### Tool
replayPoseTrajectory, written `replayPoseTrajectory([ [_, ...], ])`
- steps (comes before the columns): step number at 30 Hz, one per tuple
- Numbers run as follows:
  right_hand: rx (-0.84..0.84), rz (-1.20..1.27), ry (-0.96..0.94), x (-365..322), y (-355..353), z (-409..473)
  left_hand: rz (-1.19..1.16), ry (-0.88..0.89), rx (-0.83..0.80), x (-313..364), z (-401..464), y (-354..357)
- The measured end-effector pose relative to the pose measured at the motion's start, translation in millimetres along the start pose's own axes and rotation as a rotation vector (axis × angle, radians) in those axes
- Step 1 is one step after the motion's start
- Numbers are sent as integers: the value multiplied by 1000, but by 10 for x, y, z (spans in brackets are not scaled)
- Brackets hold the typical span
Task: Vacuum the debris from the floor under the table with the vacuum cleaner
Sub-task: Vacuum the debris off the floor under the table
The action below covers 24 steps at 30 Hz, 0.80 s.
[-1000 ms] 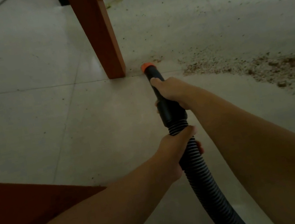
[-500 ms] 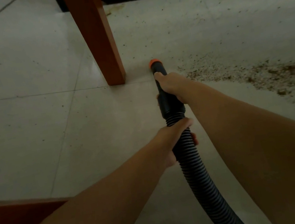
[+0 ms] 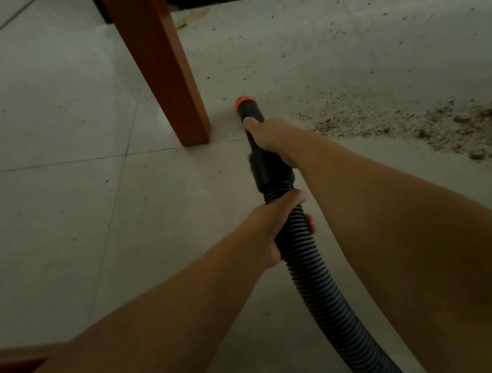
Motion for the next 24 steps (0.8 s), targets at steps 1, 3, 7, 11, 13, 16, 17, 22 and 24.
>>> replayPoseTrajectory([
  [1,16,18,1,-2,-53,19,18,-10,2,47,6,23],
  [3,67,47,11,41,-210,36,72,-40,-12,109,22,120],
  [7,174,81,87,313,-559,-2,209,-73,-47,86,134,362],
  [11,272,82,151,584,-913,-136,266,-98,-95,-20,236,703],
  [13,327,74,176,727,-1112,-198,278,-97,-117,-71,271,888],
  [16,390,88,227,982,-1430,-302,331,-94,-152,-166,309,1187],
  [17,405,106,238,1061,-1521,-323,340,-96,-159,-202,318,1274],
  [22,414,128,238,1143,-1649,-305,301,-79,-180,-241,305,1409],
  [24,353,135,209,1044,-1496,-288,254,-64,-153,-248,273,1286],
])
Point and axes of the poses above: each hand's wrist, its own z-axis towards the middle knuckle, its own y-axis out of the palm, x = y × z, the point moved 1 cm from there along z, towards the middle knuckle, and after that the axes turned 15 degrees about -y, right-handed, at the moved point
